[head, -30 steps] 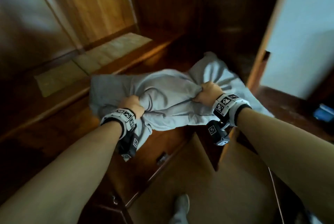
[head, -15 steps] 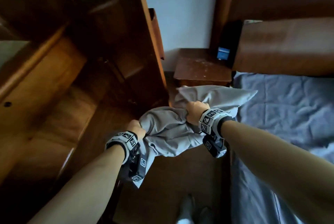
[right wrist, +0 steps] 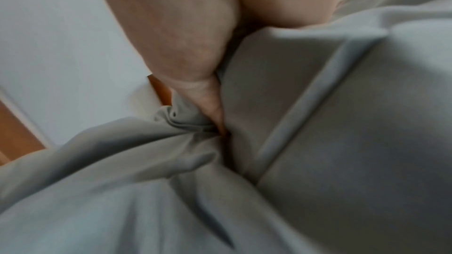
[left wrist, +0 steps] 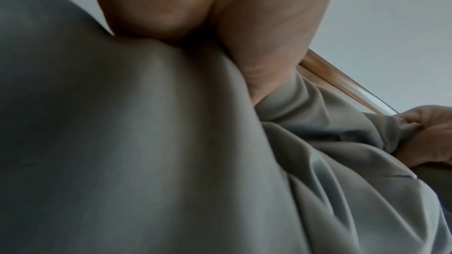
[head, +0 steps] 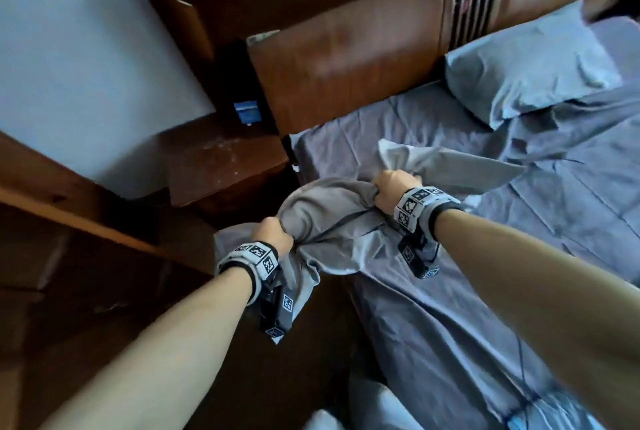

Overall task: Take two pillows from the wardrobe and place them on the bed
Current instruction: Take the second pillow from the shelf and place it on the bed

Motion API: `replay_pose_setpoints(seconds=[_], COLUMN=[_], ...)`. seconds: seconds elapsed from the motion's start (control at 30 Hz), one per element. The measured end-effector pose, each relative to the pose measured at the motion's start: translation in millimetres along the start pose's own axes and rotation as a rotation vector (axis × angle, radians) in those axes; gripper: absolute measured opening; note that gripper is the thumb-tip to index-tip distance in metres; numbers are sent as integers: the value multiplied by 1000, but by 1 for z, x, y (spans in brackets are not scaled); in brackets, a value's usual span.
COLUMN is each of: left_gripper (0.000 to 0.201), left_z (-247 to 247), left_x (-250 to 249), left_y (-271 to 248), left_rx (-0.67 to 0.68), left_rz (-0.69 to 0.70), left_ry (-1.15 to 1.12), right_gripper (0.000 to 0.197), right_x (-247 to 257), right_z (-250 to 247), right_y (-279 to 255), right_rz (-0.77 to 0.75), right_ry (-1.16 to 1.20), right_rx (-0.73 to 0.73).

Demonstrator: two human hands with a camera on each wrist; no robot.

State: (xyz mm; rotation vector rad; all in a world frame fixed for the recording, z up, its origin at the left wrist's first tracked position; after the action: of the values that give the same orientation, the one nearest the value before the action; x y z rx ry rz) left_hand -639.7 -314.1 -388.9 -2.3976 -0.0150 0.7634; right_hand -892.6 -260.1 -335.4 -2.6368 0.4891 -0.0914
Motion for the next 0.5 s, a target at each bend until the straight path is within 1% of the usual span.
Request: replay_pose_setpoints(seconds=[0.17,0.3,0.5], left_gripper=[23,31,23], left_z=[38,64,107], left_x=[-106,-172,-264], left_y=[77,135,261], left_rx=[40,51,139], left_rz=[138,209,298], left_ry=[62,110,107], right_gripper=[33,30,29], right_x=[-97,-158,-234], right_z=[-5,-10,-15], right_y=[66,120,232], right_rz=[170,306,467], right_ry=[95,180,291], right_rx=[10,4,-30])
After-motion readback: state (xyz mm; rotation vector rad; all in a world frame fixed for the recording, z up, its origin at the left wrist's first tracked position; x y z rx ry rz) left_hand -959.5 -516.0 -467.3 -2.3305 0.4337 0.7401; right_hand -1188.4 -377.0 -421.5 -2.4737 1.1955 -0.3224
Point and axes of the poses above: each hand's wrist, its own y-axis towards the middle knuckle, its own z-axis out of the palm, x = y × z, the point moved 10 cm from there along y, towards the middle knuckle, and after that the axes turned 15 degrees about -y, right-handed, at the moved point
